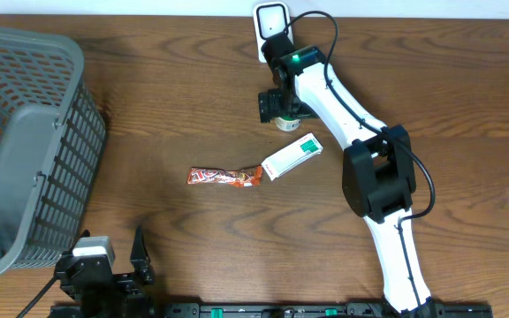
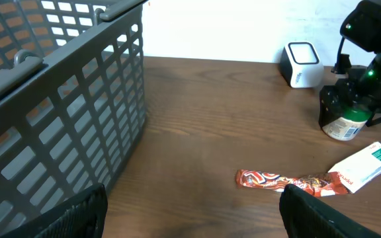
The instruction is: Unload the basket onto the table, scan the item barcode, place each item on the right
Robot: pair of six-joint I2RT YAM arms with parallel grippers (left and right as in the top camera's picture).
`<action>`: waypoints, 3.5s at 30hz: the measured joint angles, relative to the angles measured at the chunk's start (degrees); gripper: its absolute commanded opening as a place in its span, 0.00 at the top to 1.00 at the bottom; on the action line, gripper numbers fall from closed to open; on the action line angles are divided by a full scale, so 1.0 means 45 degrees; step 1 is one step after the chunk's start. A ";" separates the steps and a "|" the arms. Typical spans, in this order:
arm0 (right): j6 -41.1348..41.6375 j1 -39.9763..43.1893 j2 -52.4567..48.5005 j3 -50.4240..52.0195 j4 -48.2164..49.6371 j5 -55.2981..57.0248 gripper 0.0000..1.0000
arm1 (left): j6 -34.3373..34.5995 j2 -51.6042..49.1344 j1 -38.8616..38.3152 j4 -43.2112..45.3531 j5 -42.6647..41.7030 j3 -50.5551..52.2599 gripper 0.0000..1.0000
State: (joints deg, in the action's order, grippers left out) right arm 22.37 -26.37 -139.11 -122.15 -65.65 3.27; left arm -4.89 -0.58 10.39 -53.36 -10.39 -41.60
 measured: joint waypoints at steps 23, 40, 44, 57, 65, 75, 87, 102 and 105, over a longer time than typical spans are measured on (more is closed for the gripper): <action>0.0403 0.0733 -0.0204 0.0000 -0.0170 -0.1773 0.01 | 0.0000 0.0000 0.0000 0.0005 0.0000 0.0000 0.16; 0.0588 0.0199 -0.0204 0.0000 0.0457 -0.0665 0.13 | 0.0000 0.0000 0.0000 0.0000 0.0000 0.0000 0.16; 0.0588 0.0199 -0.0204 0.0000 0.0685 -0.0520 0.14 | 0.0000 0.0000 0.0000 0.0005 0.0000 0.0000 0.16; 0.0627 0.0223 -0.0204 0.0000 0.0918 -0.0393 0.27 | 0.0000 0.0000 0.0000 0.0005 0.0000 0.0000 0.16; 0.0578 0.0223 -0.0461 -0.0083 0.0374 -0.0447 0.27 | 0.0000 0.0000 0.0000 0.0005 0.0000 0.0000 0.16; 0.0398 0.0223 -0.0578 -0.0282 0.0355 -0.0466 0.37 | 0.0000 0.0000 0.0000 0.0000 0.0000 0.0000 0.16; 0.0053 0.0228 -0.0889 -0.1093 -0.1205 -0.0719 0.40 | 0.0000 0.0000 0.0000 0.0000 -0.0005 0.0000 0.16; -0.0714 0.0238 -0.1292 -0.3759 -0.6013 -0.3036 0.42 | 0.0000 0.0000 0.0000 0.0000 -0.0005 0.0000 0.16; -0.1025 0.0238 -0.1292 -0.4289 -0.6747 -0.3944 0.41 | 0.0000 0.0000 0.0000 0.0000 -0.0005 0.0000 0.16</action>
State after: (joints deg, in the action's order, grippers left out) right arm 17.76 -25.30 -144.92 -141.45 -96.01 -14.48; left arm -4.89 -0.58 10.39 -53.36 -10.41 -41.60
